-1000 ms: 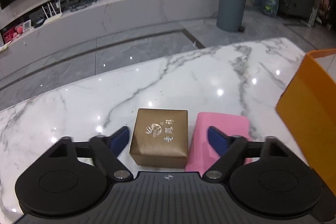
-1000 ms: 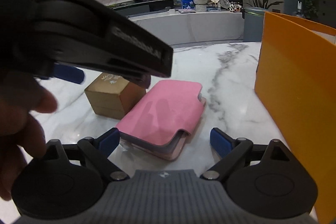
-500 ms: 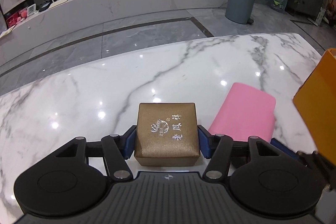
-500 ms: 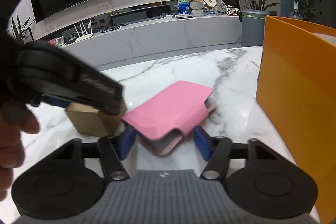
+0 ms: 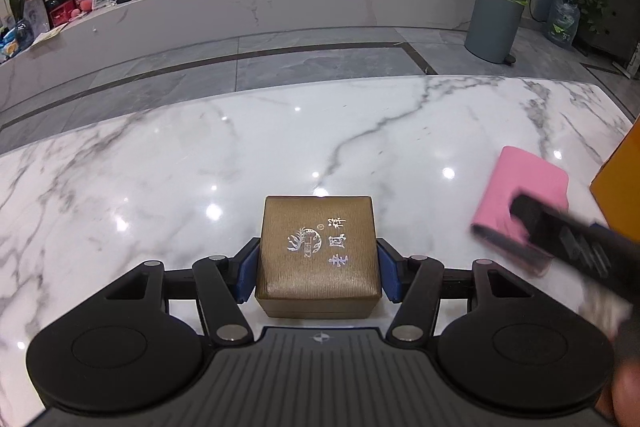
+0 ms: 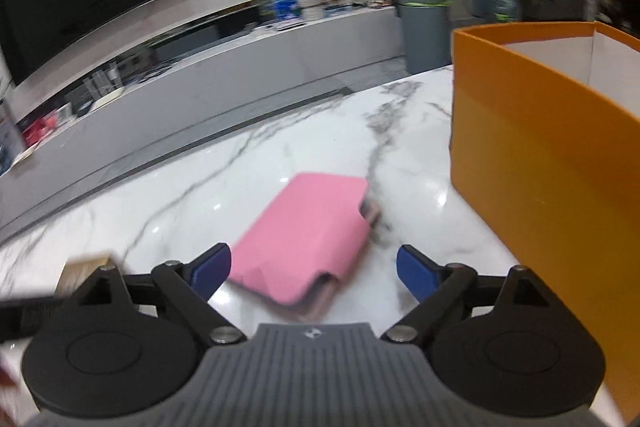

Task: Organize objects
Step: 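Lift the gold box and pink wallet off the table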

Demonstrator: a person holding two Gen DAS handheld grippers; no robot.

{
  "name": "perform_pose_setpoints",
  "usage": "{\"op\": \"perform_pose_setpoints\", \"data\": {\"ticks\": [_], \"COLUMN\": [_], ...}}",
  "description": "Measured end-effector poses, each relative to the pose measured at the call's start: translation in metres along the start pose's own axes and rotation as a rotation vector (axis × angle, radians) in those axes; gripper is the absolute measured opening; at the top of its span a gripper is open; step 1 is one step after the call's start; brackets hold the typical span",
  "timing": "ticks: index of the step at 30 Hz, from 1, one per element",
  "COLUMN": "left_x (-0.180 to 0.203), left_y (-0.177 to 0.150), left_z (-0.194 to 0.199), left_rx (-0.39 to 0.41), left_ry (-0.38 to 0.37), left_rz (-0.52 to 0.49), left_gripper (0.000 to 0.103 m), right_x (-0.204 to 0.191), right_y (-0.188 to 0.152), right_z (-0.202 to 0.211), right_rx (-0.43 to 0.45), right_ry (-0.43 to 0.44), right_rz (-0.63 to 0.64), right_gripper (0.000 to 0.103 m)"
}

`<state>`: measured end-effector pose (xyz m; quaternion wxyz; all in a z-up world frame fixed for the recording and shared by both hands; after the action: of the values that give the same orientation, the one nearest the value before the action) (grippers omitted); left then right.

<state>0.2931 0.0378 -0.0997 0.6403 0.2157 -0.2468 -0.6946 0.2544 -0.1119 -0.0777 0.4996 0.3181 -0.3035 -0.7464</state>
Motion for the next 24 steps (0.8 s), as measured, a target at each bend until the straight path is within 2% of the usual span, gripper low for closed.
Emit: {"op": "perform_pose_setpoints", "data": {"ticks": [3,6,10,13,17,24], "left_x": [-0.007,-0.014,-0.023,-0.026,-0.024,-0.008], "left_y": [-0.009,-0.018,-0.028,-0.037,-0.05,-0.078], "left_z": [0.007,0.015,0.023,0.03,0.04,0.064], "left_rx": [0.001,0.002,0.001,0.004,0.014,0.003], "left_ry": [-0.005,-0.017,-0.031,-0.04,-0.044,-0.047], "left_rz": [-0.012,-0.02,-0.004,-0.005,-0.006,-0.011], "left_gripper": [0.067,0.067,0.067,0.068,0.068,0.068], "right_x": [-0.017,-0.028,-0.036,-0.032,-0.025,-0.004], "right_y": [0.009,0.015,0.013,0.011,0.006,-0.017], "right_z": [-0.017,-0.036,-0.059,-0.057,-0.049,-0.013], "right_rx": [-0.013,-0.045,-0.09,-0.078,-0.099,-0.119], "right_ry": [-0.116,-0.175,-0.252,-0.221,-0.127,-0.023], "right_rz": [0.0,0.007,0.09,0.124,0.169,0.256], "right_gripper": [0.091,0.092,0.092,0.091,0.089,0.088]}}
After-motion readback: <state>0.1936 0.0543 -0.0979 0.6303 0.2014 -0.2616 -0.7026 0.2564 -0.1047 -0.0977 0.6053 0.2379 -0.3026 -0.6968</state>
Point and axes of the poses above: each gripper's, at about its wrist camera, not at the fingertips, and z roughly against the way its jaws point, x to its right, y to its top, the point moved 4 cm from there along -z, roughly the way its jaws point, and after that the axes turned 2 degrees about z, right-handed, at the moved point
